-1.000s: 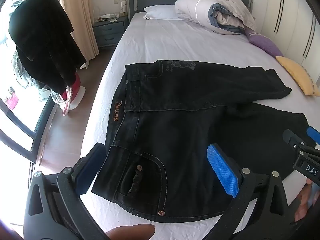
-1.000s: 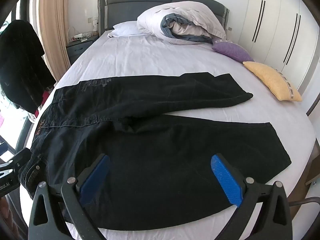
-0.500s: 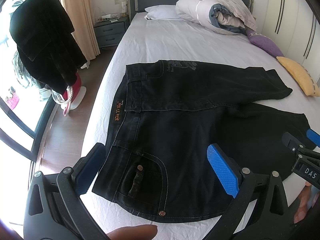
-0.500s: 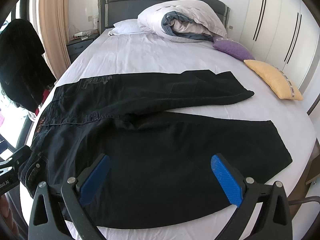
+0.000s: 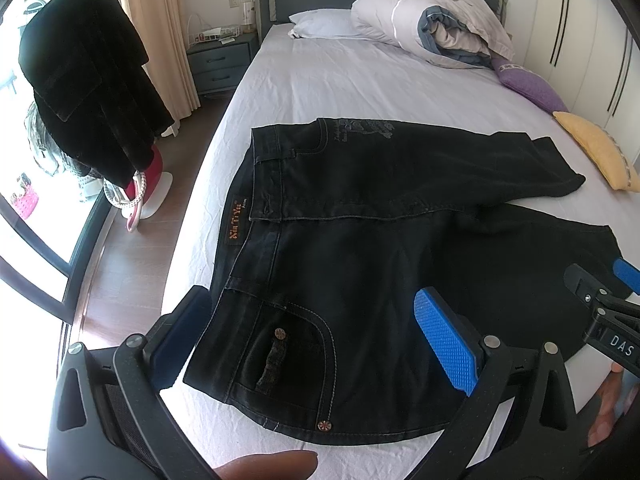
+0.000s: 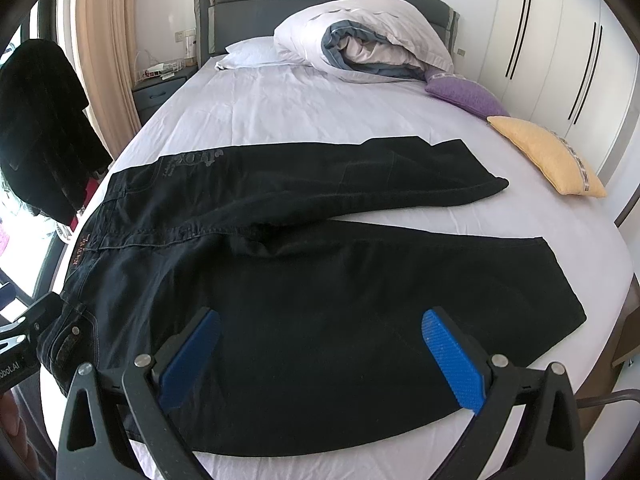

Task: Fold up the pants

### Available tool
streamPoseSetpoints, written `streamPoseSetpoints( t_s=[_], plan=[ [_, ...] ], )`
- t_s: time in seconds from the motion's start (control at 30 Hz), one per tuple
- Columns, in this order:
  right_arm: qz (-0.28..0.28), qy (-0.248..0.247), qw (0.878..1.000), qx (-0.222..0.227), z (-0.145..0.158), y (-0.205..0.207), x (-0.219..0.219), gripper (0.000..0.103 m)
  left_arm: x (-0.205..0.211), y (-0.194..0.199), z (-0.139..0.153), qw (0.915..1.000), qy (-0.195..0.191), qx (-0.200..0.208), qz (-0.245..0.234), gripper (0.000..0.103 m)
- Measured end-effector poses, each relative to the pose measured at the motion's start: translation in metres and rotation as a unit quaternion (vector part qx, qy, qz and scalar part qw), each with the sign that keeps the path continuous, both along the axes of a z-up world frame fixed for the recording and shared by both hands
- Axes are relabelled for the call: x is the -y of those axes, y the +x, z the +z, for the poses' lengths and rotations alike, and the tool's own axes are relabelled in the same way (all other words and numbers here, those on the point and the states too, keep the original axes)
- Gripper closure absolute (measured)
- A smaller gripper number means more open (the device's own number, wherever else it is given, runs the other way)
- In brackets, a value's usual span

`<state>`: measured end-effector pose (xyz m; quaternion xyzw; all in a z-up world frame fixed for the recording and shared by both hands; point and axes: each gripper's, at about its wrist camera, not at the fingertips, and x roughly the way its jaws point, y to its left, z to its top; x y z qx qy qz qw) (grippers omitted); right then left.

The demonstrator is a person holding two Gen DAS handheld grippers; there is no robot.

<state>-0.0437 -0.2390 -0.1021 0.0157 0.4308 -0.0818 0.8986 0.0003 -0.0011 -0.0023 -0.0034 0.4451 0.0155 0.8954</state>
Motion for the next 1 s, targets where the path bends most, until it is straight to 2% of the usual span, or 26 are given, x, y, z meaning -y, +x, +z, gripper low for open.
streamPoseSetpoints(
  t_s=[1.0],
  plan=[
    [0.0, 0.003, 1.0, -0.002, -0.0036, -0.0005, -0.0015, 0.0, -0.0032, -0.0016, -0.0063, 1.0, 0.002, -0.002, 0.003, 0.0]
  ],
)
